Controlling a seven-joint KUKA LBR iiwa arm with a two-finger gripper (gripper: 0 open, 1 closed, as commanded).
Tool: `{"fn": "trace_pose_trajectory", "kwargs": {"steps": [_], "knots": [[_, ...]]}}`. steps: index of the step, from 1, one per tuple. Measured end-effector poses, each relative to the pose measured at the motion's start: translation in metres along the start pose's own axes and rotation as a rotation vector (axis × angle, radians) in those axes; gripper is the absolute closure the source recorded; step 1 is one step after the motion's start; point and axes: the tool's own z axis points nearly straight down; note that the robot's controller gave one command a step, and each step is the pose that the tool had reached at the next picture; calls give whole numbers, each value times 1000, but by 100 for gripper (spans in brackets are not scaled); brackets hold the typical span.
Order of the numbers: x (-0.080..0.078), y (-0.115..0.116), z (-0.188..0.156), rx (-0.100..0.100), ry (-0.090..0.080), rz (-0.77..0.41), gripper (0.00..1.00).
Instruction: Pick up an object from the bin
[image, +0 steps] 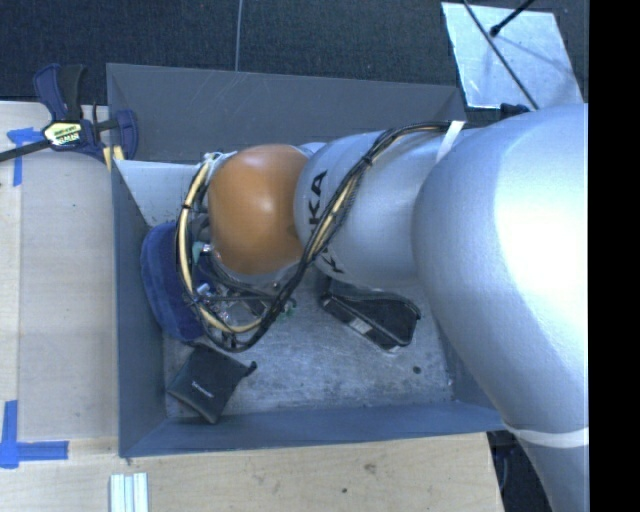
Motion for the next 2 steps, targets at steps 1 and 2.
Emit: {"fn": "trace_pose_trajectory", "kwargs": {"steps": [1, 2], "knots": [[26, 41, -159, 2, -14, -52, 100], [51, 68, -96, -2, 1, -17, 100]]}}
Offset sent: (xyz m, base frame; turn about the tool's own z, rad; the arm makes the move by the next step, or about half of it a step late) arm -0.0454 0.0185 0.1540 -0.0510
